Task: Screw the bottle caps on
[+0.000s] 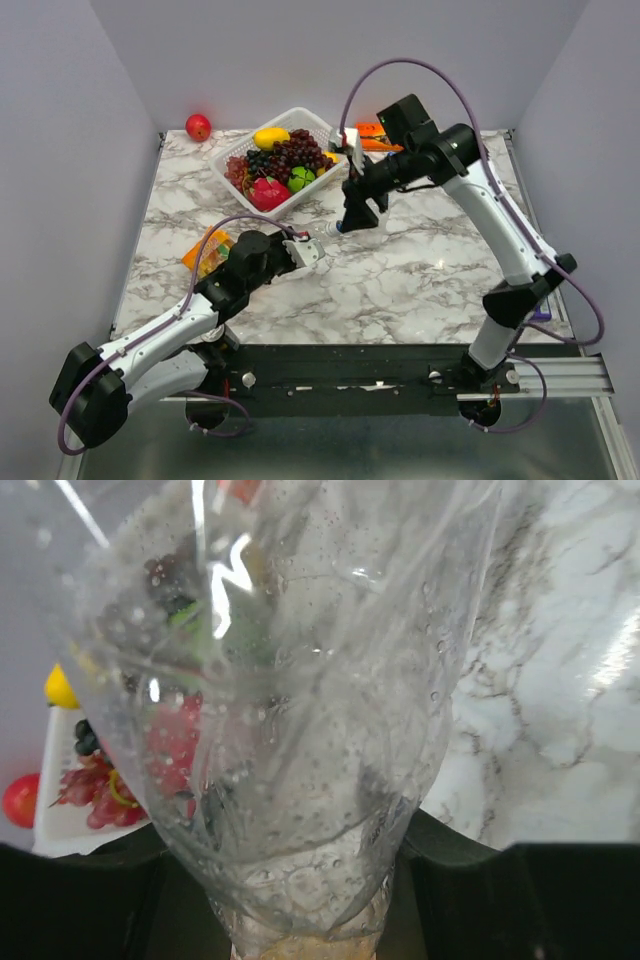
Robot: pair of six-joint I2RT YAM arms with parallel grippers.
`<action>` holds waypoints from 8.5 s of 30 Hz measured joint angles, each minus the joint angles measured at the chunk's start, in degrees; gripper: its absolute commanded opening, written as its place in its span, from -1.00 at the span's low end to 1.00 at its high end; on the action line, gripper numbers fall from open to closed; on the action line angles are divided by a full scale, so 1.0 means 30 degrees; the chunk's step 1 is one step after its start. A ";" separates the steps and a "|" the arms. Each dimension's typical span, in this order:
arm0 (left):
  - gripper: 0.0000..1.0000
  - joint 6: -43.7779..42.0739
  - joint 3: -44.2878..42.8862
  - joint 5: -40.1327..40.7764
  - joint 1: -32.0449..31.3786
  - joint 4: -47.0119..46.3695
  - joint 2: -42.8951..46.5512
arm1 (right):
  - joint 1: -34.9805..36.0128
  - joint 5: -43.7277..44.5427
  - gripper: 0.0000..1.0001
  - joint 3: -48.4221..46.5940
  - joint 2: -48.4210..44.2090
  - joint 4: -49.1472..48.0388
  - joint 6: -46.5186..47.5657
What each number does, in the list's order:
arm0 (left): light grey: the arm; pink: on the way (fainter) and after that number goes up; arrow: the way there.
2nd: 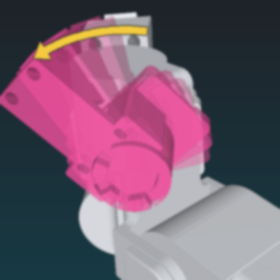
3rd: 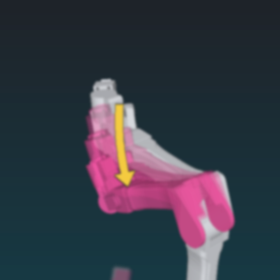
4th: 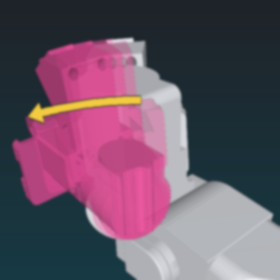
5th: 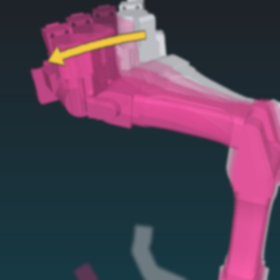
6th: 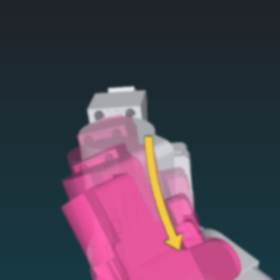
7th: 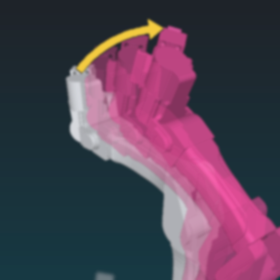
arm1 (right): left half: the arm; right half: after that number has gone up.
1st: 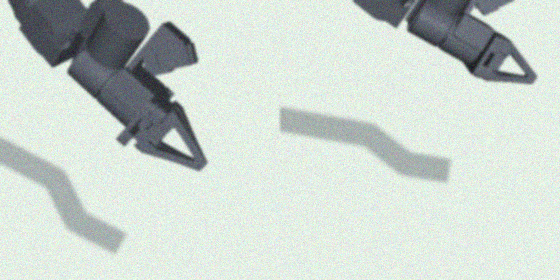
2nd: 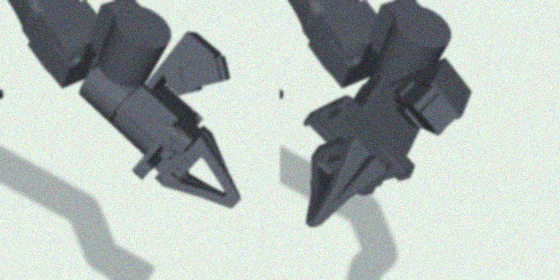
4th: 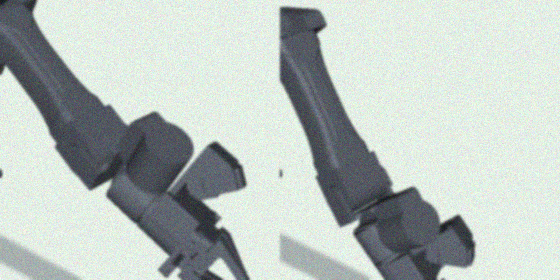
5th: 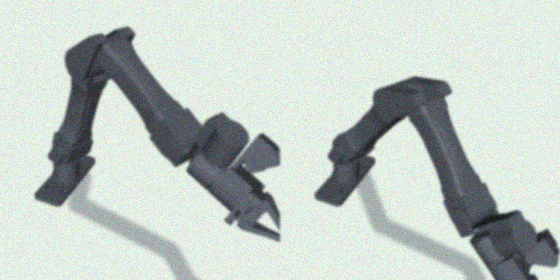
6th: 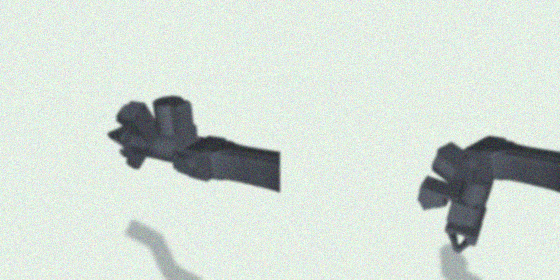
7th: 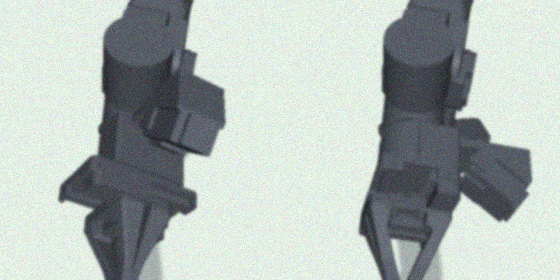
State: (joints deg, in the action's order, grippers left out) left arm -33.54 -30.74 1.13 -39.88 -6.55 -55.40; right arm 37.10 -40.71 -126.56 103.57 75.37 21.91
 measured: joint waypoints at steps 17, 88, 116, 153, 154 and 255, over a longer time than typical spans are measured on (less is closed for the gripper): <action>-1.00 0.1523 -0.0984 -0.7912 0.0015 0.3293 0.0000 | 0.3665 0.2025 0.18 0.9173 -0.7264 -0.4131 1.1992; -1.00 0.2565 0.1472 -0.3810 -0.2069 -0.0211 0.1377 | 0.3854 0.1909 -0.34 0.8969 -0.6455 -0.2630 1.4389; 0.97 0.4073 0.0678 -0.3577 -0.1676 0.3228 0.2484 | 0.3818 0.5144 -0.60 0.5413 -0.3286 -0.0619 1.0812; 0.64 0.7060 0.0568 -0.8400 0.0321 -1.0928 -0.7526 | 0.2973 0.6907 -0.63 0.5581 -0.2499 0.0357 1.4047; 0.61 0.7104 0.0495 -0.8488 0.0240 -1.1380 -0.7883 | 0.2965 0.6827 -0.62 0.5588 -0.2492 0.0372 1.3952; 0.97 0.4138 0.1107 -0.9194 0.0335 -0.7963 -0.8451 | 0.1996 0.5727 0.99 0.4175 -0.0517 -0.0233 0.8131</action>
State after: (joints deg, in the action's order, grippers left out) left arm -21.12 -27.42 -26.46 -38.87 -30.44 -80.75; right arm 43.09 -23.53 -114.04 102.02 74.67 46.30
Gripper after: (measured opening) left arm 0.985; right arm 0.995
